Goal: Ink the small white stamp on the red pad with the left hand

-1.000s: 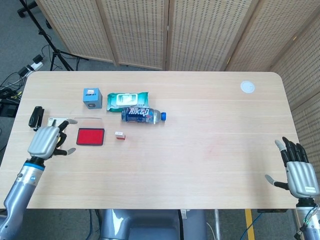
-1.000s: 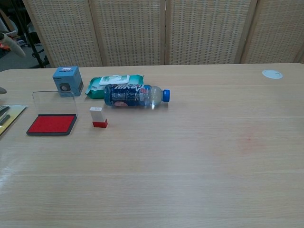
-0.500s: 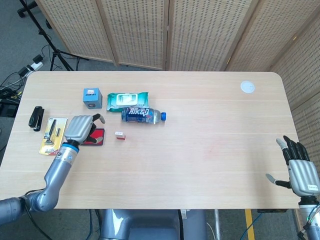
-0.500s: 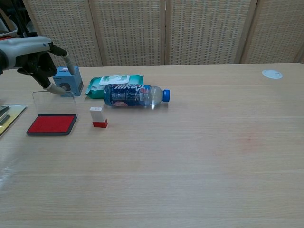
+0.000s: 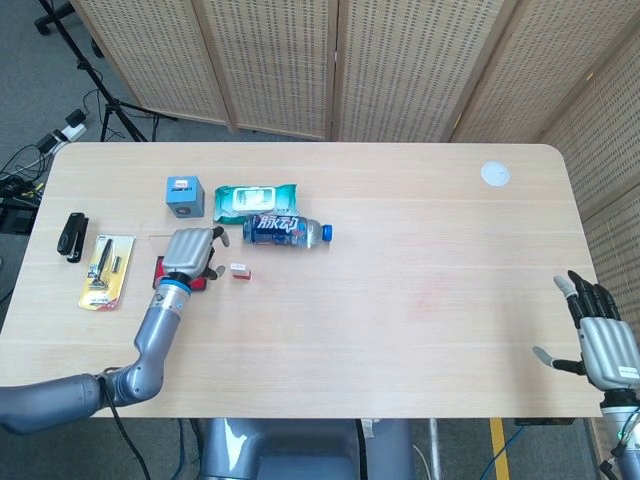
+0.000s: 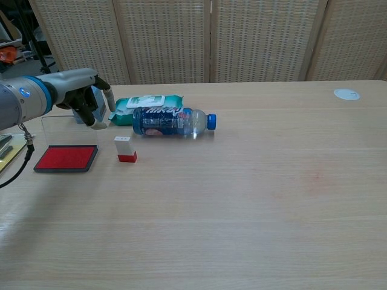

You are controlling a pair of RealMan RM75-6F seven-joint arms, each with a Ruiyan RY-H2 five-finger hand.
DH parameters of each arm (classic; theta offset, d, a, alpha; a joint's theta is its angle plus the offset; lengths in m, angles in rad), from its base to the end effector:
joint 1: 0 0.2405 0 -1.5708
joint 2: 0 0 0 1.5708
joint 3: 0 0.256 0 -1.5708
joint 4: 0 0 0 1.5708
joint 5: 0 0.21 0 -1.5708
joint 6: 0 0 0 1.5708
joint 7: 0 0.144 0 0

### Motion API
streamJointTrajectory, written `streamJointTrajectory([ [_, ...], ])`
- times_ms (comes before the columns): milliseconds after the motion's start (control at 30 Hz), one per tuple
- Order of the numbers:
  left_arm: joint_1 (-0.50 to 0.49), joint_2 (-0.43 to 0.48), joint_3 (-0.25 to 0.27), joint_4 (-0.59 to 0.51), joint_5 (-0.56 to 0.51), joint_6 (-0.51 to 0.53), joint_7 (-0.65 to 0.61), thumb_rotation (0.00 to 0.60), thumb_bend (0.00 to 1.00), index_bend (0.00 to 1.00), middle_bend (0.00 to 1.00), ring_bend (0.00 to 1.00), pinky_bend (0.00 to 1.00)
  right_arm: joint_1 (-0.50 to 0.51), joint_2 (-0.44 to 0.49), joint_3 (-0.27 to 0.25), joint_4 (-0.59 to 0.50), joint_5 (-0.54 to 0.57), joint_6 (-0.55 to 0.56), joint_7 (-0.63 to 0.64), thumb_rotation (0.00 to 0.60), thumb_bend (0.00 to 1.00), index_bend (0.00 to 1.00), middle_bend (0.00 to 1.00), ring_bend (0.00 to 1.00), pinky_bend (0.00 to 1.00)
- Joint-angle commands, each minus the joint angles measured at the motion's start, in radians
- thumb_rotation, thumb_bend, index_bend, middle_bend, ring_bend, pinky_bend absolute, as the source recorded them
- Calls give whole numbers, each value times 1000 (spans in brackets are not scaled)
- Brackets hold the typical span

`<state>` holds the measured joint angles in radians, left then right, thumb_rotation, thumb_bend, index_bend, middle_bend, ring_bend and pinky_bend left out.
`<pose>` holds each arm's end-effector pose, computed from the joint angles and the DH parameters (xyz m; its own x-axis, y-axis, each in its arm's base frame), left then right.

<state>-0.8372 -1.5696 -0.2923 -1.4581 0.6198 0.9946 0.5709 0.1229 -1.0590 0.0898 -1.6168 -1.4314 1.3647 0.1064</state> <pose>-0.1498 0.3851 -0.0027 0.3652 0.3002 0.8812 0.9296 -0.0673 -0.3623 -0.3194 -0.2012 0.1725 0.3339 -0.0589 0.9408 -0.9413 0.0305 0.3361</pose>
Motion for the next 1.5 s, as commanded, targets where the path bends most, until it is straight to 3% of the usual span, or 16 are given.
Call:
streamJointTrajectory([
  [33,-16,-43,10,54,-14,-11,-6,600,258,461,1000,1000,964,3,4,1,2,2,-6,11,600,0,0,0,0,0],
  [667,-53,-157,21,211,-18,-69,-34,600,299,496,1000,1000,964,12,12,-1,13,7,-25,40,600,0,0,0,0,0],
  [1500,-65,-213,19,288,-37,-67,-10,600,323,600,1000,1000,964,18,20,-6,16,11,-41,68,600,0,0,0,0,0],
])
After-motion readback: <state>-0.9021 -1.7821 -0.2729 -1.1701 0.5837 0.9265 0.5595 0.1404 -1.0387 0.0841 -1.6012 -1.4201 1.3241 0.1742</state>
